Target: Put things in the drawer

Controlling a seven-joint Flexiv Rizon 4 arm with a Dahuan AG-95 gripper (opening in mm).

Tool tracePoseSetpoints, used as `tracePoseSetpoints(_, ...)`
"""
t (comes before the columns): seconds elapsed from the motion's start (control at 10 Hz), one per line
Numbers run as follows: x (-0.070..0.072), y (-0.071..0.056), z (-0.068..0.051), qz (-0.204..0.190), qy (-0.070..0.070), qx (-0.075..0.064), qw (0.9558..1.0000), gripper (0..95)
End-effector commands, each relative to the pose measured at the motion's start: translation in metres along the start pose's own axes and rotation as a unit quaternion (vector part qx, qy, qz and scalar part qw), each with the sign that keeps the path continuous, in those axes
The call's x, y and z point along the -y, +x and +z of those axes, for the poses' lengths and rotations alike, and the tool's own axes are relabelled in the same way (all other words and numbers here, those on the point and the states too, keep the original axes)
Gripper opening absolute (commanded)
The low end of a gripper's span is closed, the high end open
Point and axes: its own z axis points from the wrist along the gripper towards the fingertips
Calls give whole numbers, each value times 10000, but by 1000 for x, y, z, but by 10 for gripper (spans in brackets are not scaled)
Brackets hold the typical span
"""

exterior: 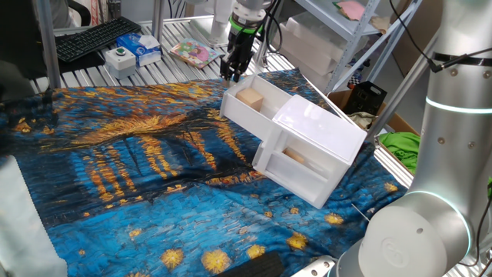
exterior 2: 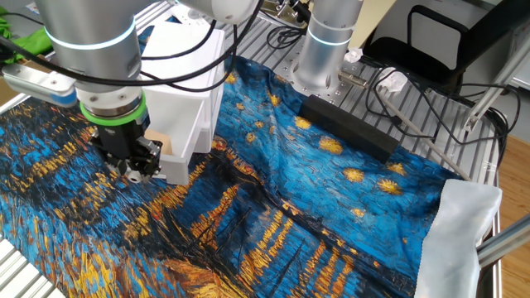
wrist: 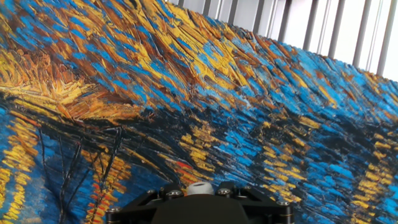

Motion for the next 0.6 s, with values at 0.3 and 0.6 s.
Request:
tracePoseSetpoints(0.3, -1, 0, 1, -17, 10, 1, 10000, 380)
tracePoseSetpoints(0.6, -1, 0, 3, -52, 23, 14, 10000, 380)
